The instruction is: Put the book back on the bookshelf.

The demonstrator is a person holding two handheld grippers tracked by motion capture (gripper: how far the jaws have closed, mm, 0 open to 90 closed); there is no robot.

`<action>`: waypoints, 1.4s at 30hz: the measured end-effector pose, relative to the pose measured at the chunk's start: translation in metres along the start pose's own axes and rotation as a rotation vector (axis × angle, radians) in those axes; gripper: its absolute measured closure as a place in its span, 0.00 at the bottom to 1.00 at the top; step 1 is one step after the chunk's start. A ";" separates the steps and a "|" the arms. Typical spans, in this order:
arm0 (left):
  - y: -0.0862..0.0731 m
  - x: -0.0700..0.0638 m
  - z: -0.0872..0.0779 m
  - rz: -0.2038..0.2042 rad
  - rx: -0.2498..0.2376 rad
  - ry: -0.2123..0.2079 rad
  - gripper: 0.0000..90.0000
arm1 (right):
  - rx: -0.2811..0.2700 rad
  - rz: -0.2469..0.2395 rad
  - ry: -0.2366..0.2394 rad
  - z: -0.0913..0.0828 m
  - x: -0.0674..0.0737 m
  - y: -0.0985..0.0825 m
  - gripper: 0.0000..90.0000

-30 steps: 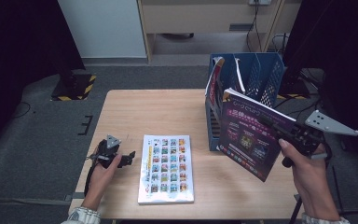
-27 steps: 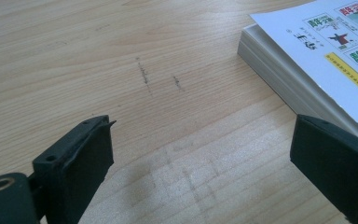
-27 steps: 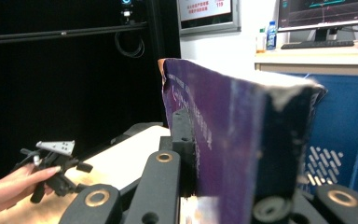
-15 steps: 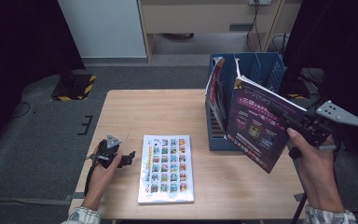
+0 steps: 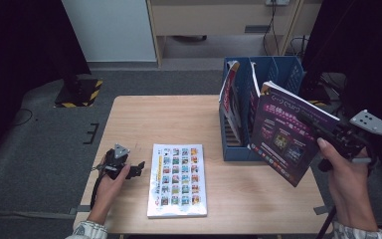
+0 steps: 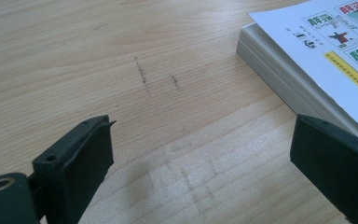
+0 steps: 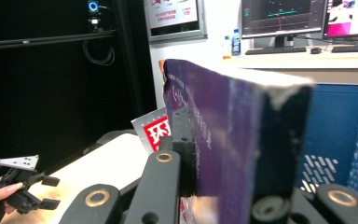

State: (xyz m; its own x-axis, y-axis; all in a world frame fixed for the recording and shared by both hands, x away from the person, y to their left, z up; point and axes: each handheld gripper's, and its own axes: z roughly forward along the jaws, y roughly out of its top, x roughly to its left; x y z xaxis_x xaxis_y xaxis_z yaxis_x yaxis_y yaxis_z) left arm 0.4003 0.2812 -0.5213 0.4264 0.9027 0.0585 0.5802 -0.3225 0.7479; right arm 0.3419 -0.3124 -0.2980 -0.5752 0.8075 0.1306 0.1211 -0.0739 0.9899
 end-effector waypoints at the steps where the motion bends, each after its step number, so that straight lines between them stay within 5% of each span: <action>1: 0.000 0.000 0.000 0.000 -0.001 0.000 0.06 | 0.000 0.000 -0.005 -0.001 -0.001 0.000 0.93; 21: 0.000 0.000 0.000 0.000 -0.002 0.000 0.06 | 0.014 -0.025 -0.141 0.013 -0.018 0.014 0.93; 42: 0.000 -0.001 0.000 0.006 -0.002 -0.001 0.06 | 0.041 -0.077 -0.324 0.087 -0.032 0.021 0.93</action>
State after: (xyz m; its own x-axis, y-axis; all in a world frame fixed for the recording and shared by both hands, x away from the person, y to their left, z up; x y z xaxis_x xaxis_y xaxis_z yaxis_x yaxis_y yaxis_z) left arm 0.4003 0.2801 -0.5215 0.4307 0.9004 0.0621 0.5763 -0.3272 0.7489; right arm 0.4329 -0.2887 -0.2864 -0.2976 0.9544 0.0243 0.1234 0.0132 0.9923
